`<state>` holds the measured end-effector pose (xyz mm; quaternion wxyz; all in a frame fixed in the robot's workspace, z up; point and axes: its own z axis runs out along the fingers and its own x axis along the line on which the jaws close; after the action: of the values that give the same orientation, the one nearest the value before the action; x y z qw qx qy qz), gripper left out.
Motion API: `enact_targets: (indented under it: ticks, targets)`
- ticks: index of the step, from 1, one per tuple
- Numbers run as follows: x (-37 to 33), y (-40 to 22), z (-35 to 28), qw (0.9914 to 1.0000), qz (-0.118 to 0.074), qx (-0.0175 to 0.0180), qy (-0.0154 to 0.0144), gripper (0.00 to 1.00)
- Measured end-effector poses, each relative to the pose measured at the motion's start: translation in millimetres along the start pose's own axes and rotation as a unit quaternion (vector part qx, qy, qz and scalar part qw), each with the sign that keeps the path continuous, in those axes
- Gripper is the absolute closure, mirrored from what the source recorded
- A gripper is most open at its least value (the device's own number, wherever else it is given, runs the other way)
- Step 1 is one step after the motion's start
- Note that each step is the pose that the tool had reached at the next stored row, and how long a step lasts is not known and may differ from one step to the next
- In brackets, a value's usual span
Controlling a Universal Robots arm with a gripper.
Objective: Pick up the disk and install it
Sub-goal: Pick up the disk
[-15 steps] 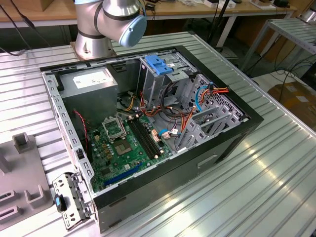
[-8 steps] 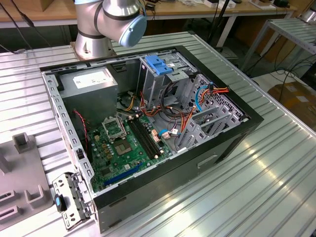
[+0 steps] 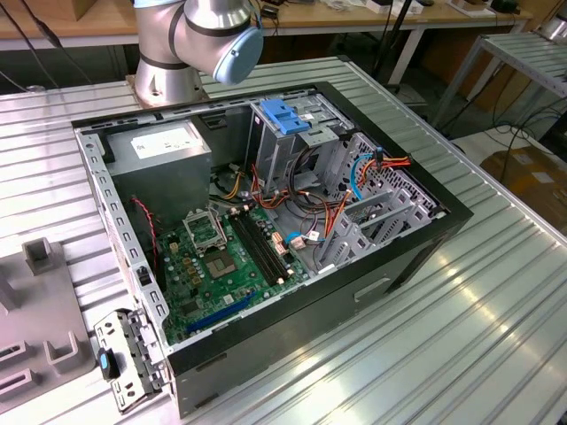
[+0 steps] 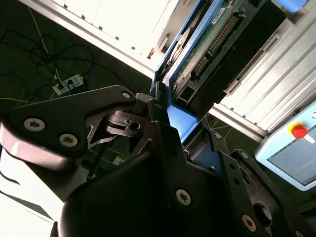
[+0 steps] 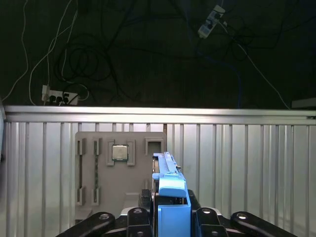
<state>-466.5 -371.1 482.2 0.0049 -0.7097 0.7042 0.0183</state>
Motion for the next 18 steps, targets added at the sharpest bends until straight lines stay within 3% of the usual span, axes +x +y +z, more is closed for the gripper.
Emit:
enact_targets:
  ticks: [7,18]
  targets:
    - [0.1,-0.7,0.0,1.0,0.0,0.0,-0.0003,0.63]
    - [0.2,-18.4,-0.4,1.0,0.0,0.0,-0.0003,0.63]
